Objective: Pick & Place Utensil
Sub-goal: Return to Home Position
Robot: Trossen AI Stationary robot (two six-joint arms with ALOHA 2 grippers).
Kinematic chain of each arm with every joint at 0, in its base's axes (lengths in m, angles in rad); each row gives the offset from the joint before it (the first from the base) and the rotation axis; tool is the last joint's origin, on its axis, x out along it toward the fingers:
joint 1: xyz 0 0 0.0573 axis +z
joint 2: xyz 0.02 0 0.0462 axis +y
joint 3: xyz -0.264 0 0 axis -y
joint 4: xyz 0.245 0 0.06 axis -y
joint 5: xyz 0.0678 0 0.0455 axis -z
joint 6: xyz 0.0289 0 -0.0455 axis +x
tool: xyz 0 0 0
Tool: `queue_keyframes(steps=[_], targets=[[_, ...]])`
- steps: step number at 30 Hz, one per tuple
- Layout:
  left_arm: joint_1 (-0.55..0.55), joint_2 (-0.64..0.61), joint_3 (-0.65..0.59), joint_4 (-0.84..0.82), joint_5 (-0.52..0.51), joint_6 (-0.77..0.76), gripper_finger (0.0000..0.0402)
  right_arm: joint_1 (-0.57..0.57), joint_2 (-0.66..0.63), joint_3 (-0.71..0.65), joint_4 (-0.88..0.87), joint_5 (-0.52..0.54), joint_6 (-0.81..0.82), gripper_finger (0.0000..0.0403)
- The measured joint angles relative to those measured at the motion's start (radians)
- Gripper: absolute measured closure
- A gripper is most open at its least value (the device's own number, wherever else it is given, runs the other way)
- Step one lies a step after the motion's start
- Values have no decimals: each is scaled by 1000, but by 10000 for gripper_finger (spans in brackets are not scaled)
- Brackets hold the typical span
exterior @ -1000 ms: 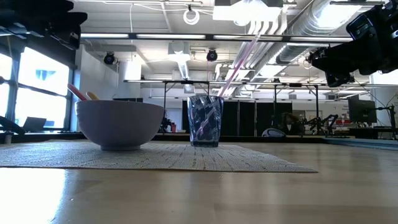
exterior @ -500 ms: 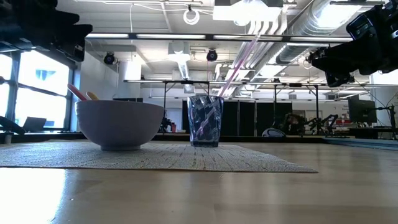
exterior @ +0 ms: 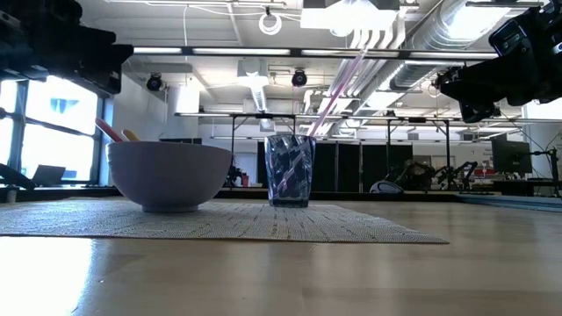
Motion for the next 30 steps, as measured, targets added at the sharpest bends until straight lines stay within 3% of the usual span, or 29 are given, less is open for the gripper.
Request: queue_keyframes(steps=[8,30], targets=[[0,0,-1,-70,1,-6,262,0,0,0,0,0,0,235],[0,0,-3,-71,4,-6,262,0,0,0,0,0,0,235]])
